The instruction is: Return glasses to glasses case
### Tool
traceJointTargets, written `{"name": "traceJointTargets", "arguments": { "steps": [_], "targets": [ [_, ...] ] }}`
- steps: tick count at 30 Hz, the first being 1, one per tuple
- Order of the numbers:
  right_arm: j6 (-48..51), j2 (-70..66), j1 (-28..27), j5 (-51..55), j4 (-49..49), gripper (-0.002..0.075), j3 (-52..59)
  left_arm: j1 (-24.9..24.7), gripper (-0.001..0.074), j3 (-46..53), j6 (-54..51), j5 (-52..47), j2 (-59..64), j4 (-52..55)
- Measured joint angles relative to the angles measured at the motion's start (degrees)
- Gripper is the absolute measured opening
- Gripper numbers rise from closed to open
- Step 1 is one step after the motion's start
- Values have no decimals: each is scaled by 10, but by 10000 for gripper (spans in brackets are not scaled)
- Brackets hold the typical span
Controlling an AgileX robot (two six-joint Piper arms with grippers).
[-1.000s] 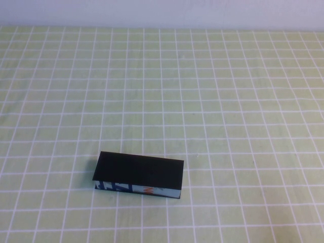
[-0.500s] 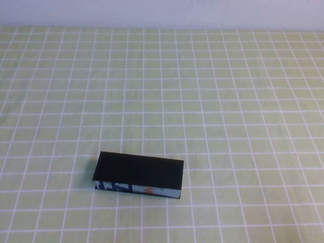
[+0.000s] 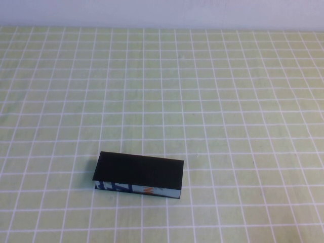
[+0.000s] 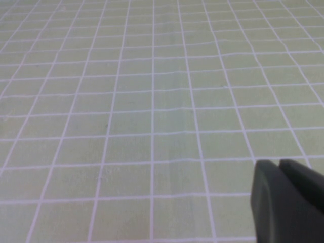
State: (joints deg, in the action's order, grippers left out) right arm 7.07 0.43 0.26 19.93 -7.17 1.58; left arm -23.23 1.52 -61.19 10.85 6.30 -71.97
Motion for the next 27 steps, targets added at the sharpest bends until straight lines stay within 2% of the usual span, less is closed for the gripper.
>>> {"name": "traceJointTargets", "arguments": {
  "steps": [10,12,14,16,20,22,25,27],
  "targets": [
    [0,0,0,0,0,-11,0,0,-2,0,0,2,0,2],
    [0,0,0,0,0,-11,0,0,-2,0,10,2,0,29],
    [0,0,0,0,0,-11,0,8,-2,0,51,-4,0,118],
    [0,0,0,0,0,-11,0,31,-2,0,146,-11,0,237],
    [0,0,0,0,-1,-11,0,118,-2,0,376,-32,-1,519],
    [0,0,0,1,-1,-11,0,165,-2,0,475,-49,-10,618],
    [0,0,0,1,-1,-11,0,219,-2,0,560,-85,-38,696],
    [0,0,0,1,-1,-11,0,228,-2,0,579,-112,-61,716]
  ]
}}
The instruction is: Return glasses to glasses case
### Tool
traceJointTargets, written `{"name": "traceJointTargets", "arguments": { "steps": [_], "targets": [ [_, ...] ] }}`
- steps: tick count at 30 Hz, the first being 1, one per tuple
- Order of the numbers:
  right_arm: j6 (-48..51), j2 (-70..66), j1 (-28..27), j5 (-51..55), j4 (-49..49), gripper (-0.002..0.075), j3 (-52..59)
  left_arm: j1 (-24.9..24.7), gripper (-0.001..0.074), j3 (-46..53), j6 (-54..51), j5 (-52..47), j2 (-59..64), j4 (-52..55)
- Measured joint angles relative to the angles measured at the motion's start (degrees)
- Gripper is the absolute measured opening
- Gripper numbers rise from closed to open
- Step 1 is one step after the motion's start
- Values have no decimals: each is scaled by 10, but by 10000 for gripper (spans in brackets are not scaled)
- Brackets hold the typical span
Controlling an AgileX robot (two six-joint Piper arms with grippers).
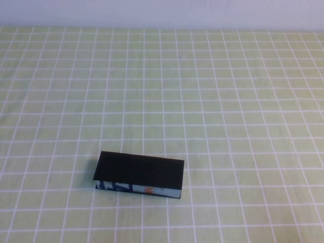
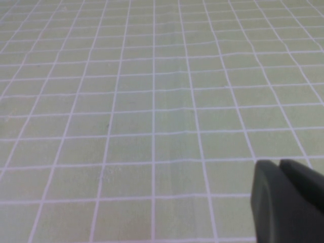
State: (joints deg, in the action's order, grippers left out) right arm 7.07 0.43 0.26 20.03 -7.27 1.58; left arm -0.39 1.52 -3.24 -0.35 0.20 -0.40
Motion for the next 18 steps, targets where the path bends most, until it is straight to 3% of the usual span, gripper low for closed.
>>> {"name": "traceJointTargets", "arguments": {
  "steps": [11,18],
  "targets": [
    [0,1,0,0,0,-11,0,1,-2,0,13,-200,-8,4],
    [0,1,0,0,0,-11,0,1,-2,0,14,-217,-8,4]
  ]
}}
